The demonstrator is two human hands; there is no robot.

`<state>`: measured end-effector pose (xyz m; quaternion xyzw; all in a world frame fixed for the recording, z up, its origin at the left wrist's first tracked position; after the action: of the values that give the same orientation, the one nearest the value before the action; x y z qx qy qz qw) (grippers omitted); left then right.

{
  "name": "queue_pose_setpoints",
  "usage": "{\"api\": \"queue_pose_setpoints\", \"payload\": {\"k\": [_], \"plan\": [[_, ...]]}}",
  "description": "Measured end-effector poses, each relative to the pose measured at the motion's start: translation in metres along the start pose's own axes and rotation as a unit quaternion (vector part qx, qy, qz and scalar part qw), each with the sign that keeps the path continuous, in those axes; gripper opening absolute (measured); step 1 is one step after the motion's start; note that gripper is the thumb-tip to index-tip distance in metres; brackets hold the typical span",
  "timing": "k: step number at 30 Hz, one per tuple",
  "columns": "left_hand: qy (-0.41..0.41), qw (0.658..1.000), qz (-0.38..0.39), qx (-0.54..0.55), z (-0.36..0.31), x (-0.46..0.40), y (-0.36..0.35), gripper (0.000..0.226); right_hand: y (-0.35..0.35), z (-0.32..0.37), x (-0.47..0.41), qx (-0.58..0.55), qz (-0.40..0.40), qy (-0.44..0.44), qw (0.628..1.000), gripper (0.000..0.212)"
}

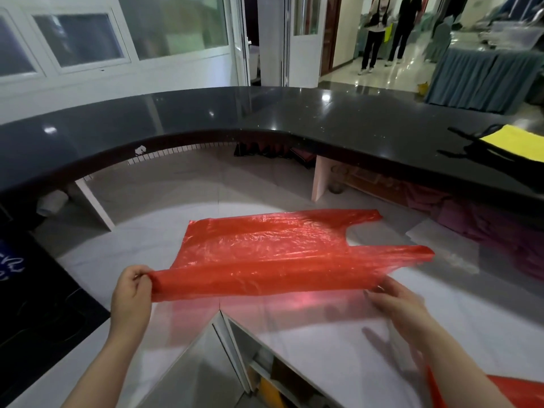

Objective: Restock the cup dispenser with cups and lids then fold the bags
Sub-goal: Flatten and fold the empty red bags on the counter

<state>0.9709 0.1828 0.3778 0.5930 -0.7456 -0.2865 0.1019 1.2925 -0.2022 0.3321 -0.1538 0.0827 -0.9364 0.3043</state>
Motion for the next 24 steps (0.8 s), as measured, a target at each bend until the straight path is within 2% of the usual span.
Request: {"api": "queue_pose_setpoints", "payload": {"k": [2, 7, 11, 16, 20, 22, 24], "plan": [[0.025, 0.999, -0.012, 0.015, 0.002, -0.001, 0.002, 0.028, -0.014, 0.006, -0.004, 0.069, 0.010, 0.034, 0.997, 0.029], [0.074, 0.996, -0.005, 0.041, 0.017, -0.003, 0.008, 0.025, -0.018, 0.019, -0.014, 0.152, -0.062, 0.085, 0.983, 0.012], [0.086, 0.996, 0.026, 0.031, 0.028, -0.001, 0.011, 0.022, -0.026, 0.024, -0.015, 0.169, -0.035, 0.103, 0.980, 0.017], [0.078, 0.996, 0.029, 0.032, 0.038, 0.010, 0.014, 0.024, -0.028, 0.002, -0.024, 0.254, -0.054, 0.074, 0.963, 0.019], [0.098, 0.991, 0.091, 0.012, 0.058, 0.028, -0.004, 0.041, -0.021, -0.011, -0.031, 0.374, -0.074, 0.076, 0.921, 0.025], [0.108, 0.987, 0.120, -0.005, 0.066, 0.036, -0.010, 0.046, -0.017, -0.017, -0.034, 0.368, -0.083, 0.070, 0.923, 0.023], [0.092, 0.985, 0.141, -0.025, 0.064, 0.040, -0.012, 0.034, -0.011, -0.019, -0.037, 0.341, -0.094, 0.068, 0.933, 0.015]]}}
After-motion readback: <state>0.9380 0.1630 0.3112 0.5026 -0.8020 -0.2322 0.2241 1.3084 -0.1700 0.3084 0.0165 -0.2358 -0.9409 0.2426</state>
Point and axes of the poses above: each hand's wrist, its own x-axis away from the middle knuckle, its own y-axis out of the back of the hand, z = x × y, the point moved 8 cm from there along -x, towards the middle knuckle, and after that the axes turned 14 degrees about -x, right-handed, at the moved point
